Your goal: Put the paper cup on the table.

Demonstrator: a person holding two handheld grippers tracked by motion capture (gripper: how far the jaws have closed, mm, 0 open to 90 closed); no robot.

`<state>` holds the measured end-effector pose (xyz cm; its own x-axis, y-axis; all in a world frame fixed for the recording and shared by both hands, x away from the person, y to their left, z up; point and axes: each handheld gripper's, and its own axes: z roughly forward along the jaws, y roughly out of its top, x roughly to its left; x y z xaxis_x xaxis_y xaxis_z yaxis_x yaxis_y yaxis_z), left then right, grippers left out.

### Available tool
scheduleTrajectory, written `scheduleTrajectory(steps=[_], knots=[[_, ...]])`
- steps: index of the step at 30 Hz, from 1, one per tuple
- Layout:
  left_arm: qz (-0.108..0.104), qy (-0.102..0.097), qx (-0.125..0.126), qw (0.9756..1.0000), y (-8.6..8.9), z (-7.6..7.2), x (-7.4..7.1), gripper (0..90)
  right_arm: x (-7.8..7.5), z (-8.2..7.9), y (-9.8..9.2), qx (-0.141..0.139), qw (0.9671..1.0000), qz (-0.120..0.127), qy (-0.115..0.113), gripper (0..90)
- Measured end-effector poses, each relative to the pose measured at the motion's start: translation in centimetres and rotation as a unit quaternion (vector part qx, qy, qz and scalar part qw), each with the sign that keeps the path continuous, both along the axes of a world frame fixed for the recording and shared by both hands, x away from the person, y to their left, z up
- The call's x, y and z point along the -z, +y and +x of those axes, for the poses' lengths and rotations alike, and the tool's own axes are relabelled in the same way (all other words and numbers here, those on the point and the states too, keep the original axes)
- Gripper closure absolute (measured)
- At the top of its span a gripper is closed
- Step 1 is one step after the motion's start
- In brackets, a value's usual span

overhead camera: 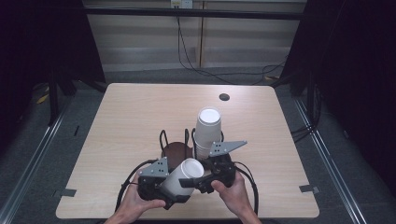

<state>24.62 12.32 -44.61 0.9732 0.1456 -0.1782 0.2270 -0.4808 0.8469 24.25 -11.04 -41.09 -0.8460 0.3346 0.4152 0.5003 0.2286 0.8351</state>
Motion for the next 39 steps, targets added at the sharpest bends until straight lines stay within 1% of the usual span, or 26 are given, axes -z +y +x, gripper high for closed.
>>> scheduleTrajectory(steps=[2,6,8,9,10,11,13,14,16,18,20,22,23,24,26,28,29,30,31,33,35,36,37,38,39], knots=[[0.004,0.000,0.001,1.0000,0.0,0.0,-0.1,17.7,0.1,0.1,-0.1,-0.003,1.0000,0.005,0.006,23.6],[0.019,0.005,0.002,0.9998,0.2,0.1,-0.2,18.4,0.3,0.1,-0.1,-0.002,1.0000,0.006,0.006,22.3],[0.024,0.008,-0.003,0.9997,0.3,0.2,-0.2,18.7,0.4,0.1,0.0,0.000,1.0000,0.004,0.004,16.8],[0.026,0.010,-0.005,0.9996,0.3,0.2,-0.3,18.7,0.4,0.1,0.0,-0.002,1.0000,0.002,0.005,16.2],[0.028,0.008,-0.007,0.9996,0.4,0.3,-0.4,18.8,0.4,0.1,-0.1,-0.004,1.0000,0.003,0.004,16.3],[0.025,0.012,-0.013,0.9995,0.5,0.3,-0.5,18.8,0.3,0.0,-0.1,-0.003,1.0000,0.003,0.003,15.8],[0.022,0.022,-0.015,0.9994,0.6,0.5,-0.6,18.8,0.3,0.1,-0.4,-0.002,1.0000,0.002,0.003,14.6],[0.026,0.022,-0.015,0.9993,0.8,0.6,-0.7,18.8,0.3,0.1,-0.5,-0.002,1.0000,0.003,0.003,14.4],[0.028,0.026,-0.015,0.9991,0.9,0.7,-0.6,18.8,0.3,0.2,-0.8,0.000,1.0000,0.003,0.002,14.3],[0.035,0.030,-0.013,0.9989,1.0,0.7,-0.6,18.8,0.3,0.2,-1.1,0.002,1.0000,0.004,0.002,14.3],[0.046,0.035,-0.008,0.9983,1.0,0.7,-0.6,18.8,0.3,0.3,-1.4,0.001,1.0000,0.004,0.000,14.3],[0.057,0.034,-0.012,0.9977,0.9,0.7,-0.7,18.6,0.2,0.2,-1.6,0.000,1.0000,0.002,-0.003,14.2],[0.059,0.033,-0.011,0.9976,0.9,0.6,-0.7,18.4,0.3,0.2,-1.7,-0.005,1.0000,0.001,-0.005,14.3],[0.065,0.031,-0.008,0.9974,0.9,0.6,-0.8,18.3,0.3,0.2,-1.7,-0.013,0.9999,-0.003,-0.003,14.4],[0.073,0.031,-0.006,0.9968,1.1,0.6,-0.9,18.2,0.3,0.1,-1.7,-0.015,0.9998,-0.015,-0.006,14.4],[0.074,0.036,-0.007,0.9966,1.3,0.7,-1.1,18.3,0.2,0.1,-1.8,-0.013,0.9997,-0.018,-0.005,14.4],[0.084,0.036,0.000,0.9958,1.4,0.8,-1.3,18.3,0.2,0.1,-1.9,-0.013,0.9996,-0.022,-0.007,14.4],[0.089,0.036,0.002,0.9954,1.5,0.9,-1.4,18.3,0.1,0.1,-2.1,-0.012,0.9995,-0.026,-0.010,14.4],[0.097,0.031,0.006,0.9947,1.6,1.0,-1.6,18.3,0.1,0.2,-2.1,-0.009,0.9994,-0.030,-0.012,14.5],[0.106,0.032,0.007,0.9938,1.9,1.3,-1.8,18.3,-0.1,0.2,-2.2,-0.003,0.9986,-0.047,-0.024,15.0],[0.112,0.030,0.009,0.9932,2.0,1.7,-2.2,18.3,-0.4,0.3,-2.2,-0.004,0.9978,-0.058,-0.031,15.7],[0.121,0.028,0.011,0.9922,1.9,1.9,-2.4,18.4,-0.5,0.4,-2.2,-0.006,0.9975,-0.062,-0.033,15.8],[0.135,0.024,0.014,0.9904,1.7,2.0,-2.7,18.4,-0.6,0.4,-2.1,-0.007,0.9973,-0.064,-0.034,15.8],[0.141,0.015,0.012,0.9898,1.6,2.0,-2.8,18.4,-0.7,0.6,-2.1,-0.010,0.9968,-0.072,-0.035,15.7],[0.139,0.007,0.006,0.9902,1.5,2.1,-3.1,18.3,-0.8,0.6,-2.1,-0.012,0.9964,-0.076,-0.036,15.5]])
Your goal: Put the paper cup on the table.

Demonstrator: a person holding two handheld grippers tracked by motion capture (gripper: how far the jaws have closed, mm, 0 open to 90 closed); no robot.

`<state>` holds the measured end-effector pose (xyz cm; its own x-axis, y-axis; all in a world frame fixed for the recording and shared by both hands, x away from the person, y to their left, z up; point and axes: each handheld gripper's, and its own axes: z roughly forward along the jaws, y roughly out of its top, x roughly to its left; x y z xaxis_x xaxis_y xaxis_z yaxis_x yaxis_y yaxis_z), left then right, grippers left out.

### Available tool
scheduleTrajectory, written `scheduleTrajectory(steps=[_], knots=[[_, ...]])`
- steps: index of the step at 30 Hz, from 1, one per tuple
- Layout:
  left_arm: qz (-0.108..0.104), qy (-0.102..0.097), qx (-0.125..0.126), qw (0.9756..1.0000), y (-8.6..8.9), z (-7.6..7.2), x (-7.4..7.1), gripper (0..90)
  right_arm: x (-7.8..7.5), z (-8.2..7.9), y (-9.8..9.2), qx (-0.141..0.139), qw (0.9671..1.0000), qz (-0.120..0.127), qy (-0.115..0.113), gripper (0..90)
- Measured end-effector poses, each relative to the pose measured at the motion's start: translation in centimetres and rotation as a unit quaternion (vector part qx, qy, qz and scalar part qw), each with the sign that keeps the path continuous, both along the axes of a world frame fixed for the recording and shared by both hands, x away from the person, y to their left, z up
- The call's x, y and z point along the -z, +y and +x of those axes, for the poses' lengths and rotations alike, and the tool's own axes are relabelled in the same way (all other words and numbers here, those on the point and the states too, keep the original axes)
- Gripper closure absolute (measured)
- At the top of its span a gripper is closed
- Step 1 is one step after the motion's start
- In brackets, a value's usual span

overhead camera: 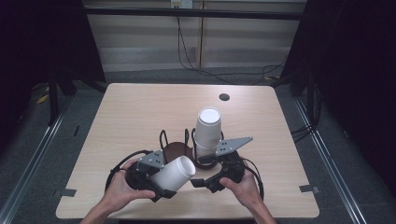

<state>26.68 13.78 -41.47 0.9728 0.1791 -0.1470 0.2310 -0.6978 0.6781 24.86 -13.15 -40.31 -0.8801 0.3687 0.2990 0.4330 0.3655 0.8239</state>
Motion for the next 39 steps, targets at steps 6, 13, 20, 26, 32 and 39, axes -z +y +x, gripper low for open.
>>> scheduleTrajectory(steps=[6,13,20,26,32,39], knots=[[0.039,-0.018,0.021,0.9988,-1.3,0.0,-1.1,18.4,0.1,0.0,-0.5,0.012,0.9999,-0.006,-0.004,14.7],[0.069,-0.022,0.031,0.9969,-1.9,-0.1,-1.7,18.4,0.2,-0.1,-0.6,-0.004,0.9995,-0.029,-0.005,14.3],[0.101,-0.026,0.044,0.9935,-2.0,0.1,-1.5,18.7,0.5,0.1,-0.2,-0.022,0.9970,-0.074,-0.001,14.4],[0.127,-0.031,0.054,0.9899,-2.5,0.0,-1.3,18.7,0.9,0.2,0.6,-0.043,0.9920,-0.118,0.009,17.5],[0.153,-0.031,0.064,0.9857,-3.0,-0.1,-1.0,18.7,1.3,0.5,1.0,-0.057,0.9877,-0.144,0.018,17.8],[0.174,-0.034,0.067,0.9818,-3.3,0.0,-0.7,18.8,1.2,0.5,1.4,-0.058,0.9826,-0.177,0.003,15.0]])
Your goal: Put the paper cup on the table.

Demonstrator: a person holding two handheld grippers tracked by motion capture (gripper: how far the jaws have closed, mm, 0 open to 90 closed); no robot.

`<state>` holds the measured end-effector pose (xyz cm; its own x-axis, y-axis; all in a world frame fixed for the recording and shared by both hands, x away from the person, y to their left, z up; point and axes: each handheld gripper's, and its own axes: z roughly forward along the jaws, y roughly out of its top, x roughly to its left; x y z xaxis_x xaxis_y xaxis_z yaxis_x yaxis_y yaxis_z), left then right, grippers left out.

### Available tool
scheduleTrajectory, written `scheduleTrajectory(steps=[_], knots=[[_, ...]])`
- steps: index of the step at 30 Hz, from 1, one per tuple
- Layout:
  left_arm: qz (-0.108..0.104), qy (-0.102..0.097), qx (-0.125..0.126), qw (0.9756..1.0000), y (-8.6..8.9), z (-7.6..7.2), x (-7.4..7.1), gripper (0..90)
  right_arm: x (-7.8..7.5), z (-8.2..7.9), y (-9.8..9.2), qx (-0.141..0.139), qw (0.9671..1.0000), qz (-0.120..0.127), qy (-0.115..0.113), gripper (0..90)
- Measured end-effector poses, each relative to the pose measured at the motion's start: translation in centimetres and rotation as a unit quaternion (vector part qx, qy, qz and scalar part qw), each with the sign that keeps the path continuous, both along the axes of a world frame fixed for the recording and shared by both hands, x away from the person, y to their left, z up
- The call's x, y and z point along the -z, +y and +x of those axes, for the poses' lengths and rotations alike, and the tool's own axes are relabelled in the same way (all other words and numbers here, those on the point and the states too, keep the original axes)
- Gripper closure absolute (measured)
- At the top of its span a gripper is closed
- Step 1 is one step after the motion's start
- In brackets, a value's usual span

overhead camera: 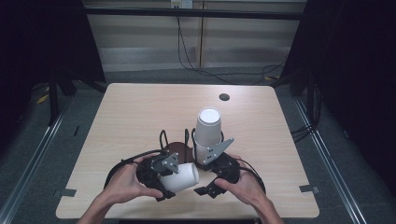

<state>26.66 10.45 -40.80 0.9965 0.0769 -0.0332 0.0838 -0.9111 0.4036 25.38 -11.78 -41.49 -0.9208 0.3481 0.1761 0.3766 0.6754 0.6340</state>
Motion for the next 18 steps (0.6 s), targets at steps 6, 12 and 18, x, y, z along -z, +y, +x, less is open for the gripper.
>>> scheduleTrajectory(steps=[6,12,18], knots=[[0.017,0.005,0.010,0.9998,-0.7,-0.5,0.4,18.8,0.3,0.0,0.7,-0.028,0.9992,-0.024,0.012,15.3],[0.029,0.002,0.025,0.9993,-0.9,-0.9,0.6,18.8,0.8,0.0,1.5,-0.048,0.9967,-0.062,0.024,22.1],[0.033,0.009,0.028,0.9990,-1.2,-1.0,1.2,18.8,1.0,0.1,2.0,-0.057,0.9955,-0.063,0.043,20.1]])
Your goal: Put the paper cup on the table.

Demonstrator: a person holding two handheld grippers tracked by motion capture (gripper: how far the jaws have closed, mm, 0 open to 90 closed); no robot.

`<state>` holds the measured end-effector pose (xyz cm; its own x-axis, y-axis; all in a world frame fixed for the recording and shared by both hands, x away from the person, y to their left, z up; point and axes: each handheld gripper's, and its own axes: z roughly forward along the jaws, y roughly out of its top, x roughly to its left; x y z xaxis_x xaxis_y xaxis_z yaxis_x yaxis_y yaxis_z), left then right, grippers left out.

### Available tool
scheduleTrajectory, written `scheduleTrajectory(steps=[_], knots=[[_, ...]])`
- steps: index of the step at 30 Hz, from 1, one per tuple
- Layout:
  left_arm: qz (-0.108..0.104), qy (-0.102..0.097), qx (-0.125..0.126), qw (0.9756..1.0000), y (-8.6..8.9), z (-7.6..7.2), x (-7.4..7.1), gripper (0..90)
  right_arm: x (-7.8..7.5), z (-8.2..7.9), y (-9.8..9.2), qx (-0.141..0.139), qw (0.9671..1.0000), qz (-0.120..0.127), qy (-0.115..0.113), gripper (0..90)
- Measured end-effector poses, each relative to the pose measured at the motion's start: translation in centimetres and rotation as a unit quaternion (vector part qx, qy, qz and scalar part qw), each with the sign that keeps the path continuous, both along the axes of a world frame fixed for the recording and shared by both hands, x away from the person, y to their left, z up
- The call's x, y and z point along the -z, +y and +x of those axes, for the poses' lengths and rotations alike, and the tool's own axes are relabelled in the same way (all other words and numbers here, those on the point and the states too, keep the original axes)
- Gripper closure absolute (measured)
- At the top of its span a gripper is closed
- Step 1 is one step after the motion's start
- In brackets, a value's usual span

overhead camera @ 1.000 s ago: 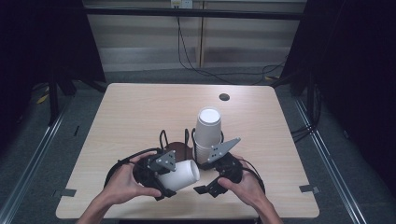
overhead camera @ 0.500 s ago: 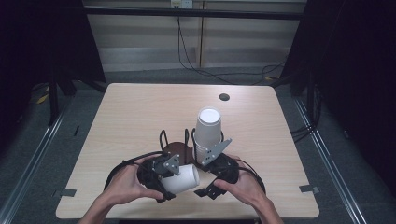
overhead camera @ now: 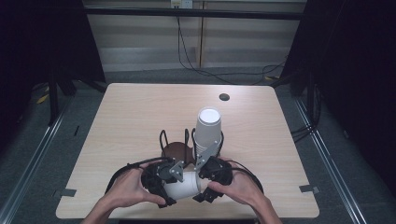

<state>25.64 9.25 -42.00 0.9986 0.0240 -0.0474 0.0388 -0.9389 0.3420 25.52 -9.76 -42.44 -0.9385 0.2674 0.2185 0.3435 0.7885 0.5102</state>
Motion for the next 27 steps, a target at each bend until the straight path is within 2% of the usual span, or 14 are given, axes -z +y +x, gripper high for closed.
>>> scheduleTrajectory(steps=[10,12,13,16,23,24,25,27], knots=[[-0.005,0.016,0.011,0.9998,-0.1,-0.2,0.6,18.8,-0.2,0.1,1.3,-0.027,0.9996,0.009,0.006,15.8],[-0.015,0.020,0.014,0.9996,-0.1,0.0,0.5,18.7,-0.3,0.0,1.5,-0.030,0.9995,0.006,0.013,16.9],[-0.026,0.027,0.005,0.9993,-0.1,-0.1,0.5,18.7,-0.2,0.0,1.6,-0.030,0.9995,0.005,0.012,16.8],[-0.031,0.027,0.003,0.9991,-0.1,-0.2,0.5,18.7,-0.2,-0.1,1.6,-0.039,0.9991,0.012,0.014,20.1],[-0.020,0.027,0.027,0.9991,-0.4,0.0,0.7,18.7,-0.2,-0.1,1.6,-0.043,0.9988,0.018,0.018,18.1],[-0.023,0.028,0.018,0.9992,-0.4,-0.2,0.8,18.7,-0.1,-0.1,1.7,-0.042,0.9988,0.018,0.017,17.6],[-0.019,0.025,0.024,0.9992,-0.5,0.0,0.8,18.7,-0.1,0.0,1.8,-0.044,0.9987,0.018,0.019,18.1],[-0.036,0.034,0.001,0.9988,-0.4,-0.2,0.8,18.6,-0.1,-0.2,1.9,-0.043,0.9988,0.012,0.019,18.2]])
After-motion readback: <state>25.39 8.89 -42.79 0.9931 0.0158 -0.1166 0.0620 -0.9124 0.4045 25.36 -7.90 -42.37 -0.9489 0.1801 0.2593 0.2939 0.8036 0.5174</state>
